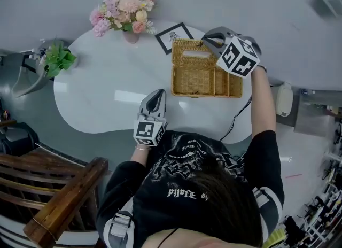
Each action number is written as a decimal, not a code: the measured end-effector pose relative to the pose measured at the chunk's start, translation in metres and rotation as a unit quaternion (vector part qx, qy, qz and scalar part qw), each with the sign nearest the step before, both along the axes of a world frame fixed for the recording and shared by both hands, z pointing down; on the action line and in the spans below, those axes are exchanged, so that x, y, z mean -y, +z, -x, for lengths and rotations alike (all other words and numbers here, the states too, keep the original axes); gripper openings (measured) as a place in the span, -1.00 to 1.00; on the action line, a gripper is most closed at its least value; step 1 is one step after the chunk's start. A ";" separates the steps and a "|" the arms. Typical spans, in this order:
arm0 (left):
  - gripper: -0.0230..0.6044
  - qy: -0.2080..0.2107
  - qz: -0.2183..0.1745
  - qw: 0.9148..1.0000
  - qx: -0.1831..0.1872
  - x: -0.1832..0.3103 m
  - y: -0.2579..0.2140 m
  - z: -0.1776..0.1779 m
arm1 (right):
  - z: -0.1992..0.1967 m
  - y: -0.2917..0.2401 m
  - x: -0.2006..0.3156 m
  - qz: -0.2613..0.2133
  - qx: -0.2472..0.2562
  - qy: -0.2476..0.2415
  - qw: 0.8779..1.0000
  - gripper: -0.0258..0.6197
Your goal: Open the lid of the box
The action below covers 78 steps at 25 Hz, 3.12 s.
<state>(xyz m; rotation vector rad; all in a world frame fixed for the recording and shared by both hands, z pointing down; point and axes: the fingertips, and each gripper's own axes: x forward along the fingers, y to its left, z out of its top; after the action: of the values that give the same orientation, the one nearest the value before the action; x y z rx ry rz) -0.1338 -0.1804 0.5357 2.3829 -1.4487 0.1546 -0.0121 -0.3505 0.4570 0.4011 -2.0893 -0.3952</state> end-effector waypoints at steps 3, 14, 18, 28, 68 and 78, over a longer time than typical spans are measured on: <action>-0.84 -0.003 0.002 1.000 0.005 0.007 -0.002 0.001 | 0.001 0.005 0.011 0.011 -0.002 0.000 1.000 -0.81; -0.84 -0.010 0.008 1.000 0.013 0.033 -0.004 0.001 | 0.001 0.034 0.045 0.066 -0.009 -0.002 0.998 -0.81; -0.84 -0.017 0.017 1.000 0.016 0.040 -0.001 0.005 | 0.000 0.049 0.055 0.089 -0.009 0.000 0.996 -0.81; -0.84 -0.015 0.048 0.999 0.013 0.055 0.016 0.003 | -0.002 0.091 0.075 0.169 -0.002 0.022 0.985 -0.81; -0.84 -0.061 0.030 0.997 -0.024 0.066 -0.011 0.009 | -0.002 0.044 0.093 0.104 0.192 0.158 0.963 -0.38; -0.84 -0.053 -0.017 0.998 -0.004 0.047 -0.050 -0.006 | -0.013 -0.009 0.028 0.009 0.255 0.207 0.945 -0.38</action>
<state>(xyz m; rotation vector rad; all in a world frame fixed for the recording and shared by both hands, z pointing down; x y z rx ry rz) -0.1281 -0.2271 0.4857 2.3232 -1.5817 0.0939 0.0013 -0.3787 0.4477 0.9956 -2.4162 -0.0168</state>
